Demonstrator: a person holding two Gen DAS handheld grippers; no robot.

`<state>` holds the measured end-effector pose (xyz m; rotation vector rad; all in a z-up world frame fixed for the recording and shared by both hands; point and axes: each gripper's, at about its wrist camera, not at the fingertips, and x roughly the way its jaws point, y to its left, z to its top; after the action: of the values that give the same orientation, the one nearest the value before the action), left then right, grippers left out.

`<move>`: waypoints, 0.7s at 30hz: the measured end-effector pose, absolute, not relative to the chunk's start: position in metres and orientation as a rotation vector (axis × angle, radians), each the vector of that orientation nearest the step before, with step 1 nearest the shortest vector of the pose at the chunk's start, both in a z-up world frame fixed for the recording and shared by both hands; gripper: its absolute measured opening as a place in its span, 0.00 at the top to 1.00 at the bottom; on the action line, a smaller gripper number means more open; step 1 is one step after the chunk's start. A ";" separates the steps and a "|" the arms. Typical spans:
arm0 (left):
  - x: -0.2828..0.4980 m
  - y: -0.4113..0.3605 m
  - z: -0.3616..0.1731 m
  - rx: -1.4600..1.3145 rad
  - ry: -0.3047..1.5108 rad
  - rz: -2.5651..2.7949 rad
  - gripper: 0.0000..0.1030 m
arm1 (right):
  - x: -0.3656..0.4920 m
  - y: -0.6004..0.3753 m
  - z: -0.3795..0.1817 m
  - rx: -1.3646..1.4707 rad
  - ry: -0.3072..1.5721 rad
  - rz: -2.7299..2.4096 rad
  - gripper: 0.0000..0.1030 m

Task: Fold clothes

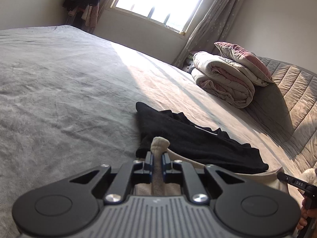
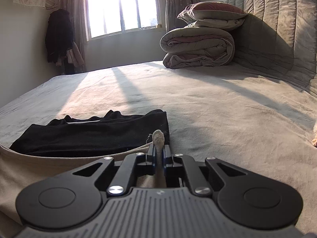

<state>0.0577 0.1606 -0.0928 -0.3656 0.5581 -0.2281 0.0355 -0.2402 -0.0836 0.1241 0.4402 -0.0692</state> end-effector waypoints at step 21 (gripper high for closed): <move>0.061 0.132 -0.103 -0.164 0.616 -0.195 0.81 | 0.054 -0.222 -0.099 0.034 0.557 -0.130 0.79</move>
<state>0.0611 0.1322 -0.1029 -0.1641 0.6156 -0.1955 0.0544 -0.2218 -0.0995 0.0341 0.5570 -0.1303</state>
